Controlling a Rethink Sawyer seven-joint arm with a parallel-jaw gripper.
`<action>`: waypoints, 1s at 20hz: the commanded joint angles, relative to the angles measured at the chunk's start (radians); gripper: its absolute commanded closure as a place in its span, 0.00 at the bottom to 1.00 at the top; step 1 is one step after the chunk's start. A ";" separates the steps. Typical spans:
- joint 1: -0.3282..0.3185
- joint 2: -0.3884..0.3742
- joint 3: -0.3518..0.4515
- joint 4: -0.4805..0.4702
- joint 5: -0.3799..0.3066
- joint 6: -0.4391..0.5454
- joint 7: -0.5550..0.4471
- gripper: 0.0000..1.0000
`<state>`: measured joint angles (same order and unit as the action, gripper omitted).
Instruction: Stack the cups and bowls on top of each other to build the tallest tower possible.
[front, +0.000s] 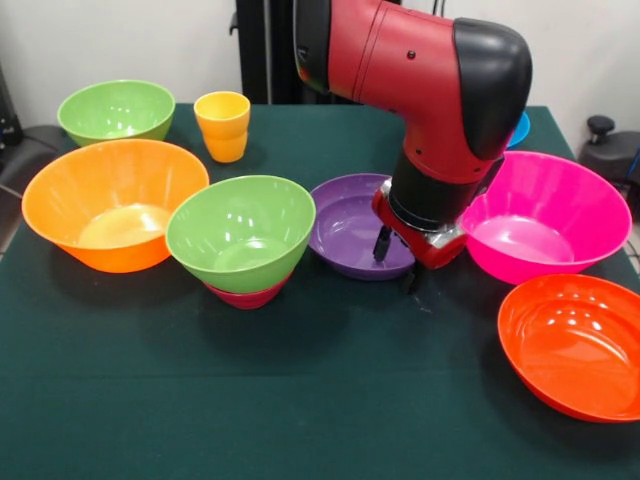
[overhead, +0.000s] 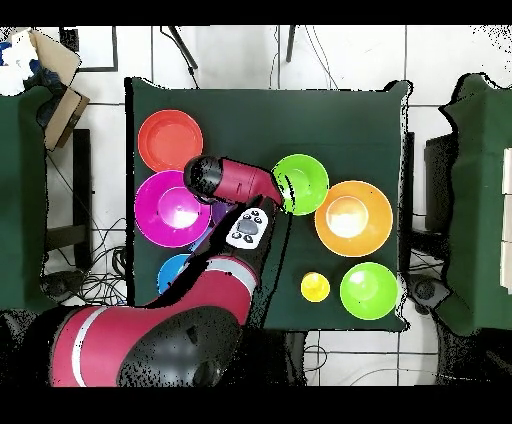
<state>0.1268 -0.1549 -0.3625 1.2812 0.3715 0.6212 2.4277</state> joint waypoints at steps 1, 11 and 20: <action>0.001 -0.007 0.114 -0.003 0.032 0.051 0.143 0.00; 0.015 0.005 0.094 -0.025 0.024 0.043 0.150 1.00; 0.013 -0.083 0.074 0.005 0.029 0.132 0.158 1.00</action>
<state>0.1291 -0.1890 -0.3698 1.2821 0.3725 0.6686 2.4277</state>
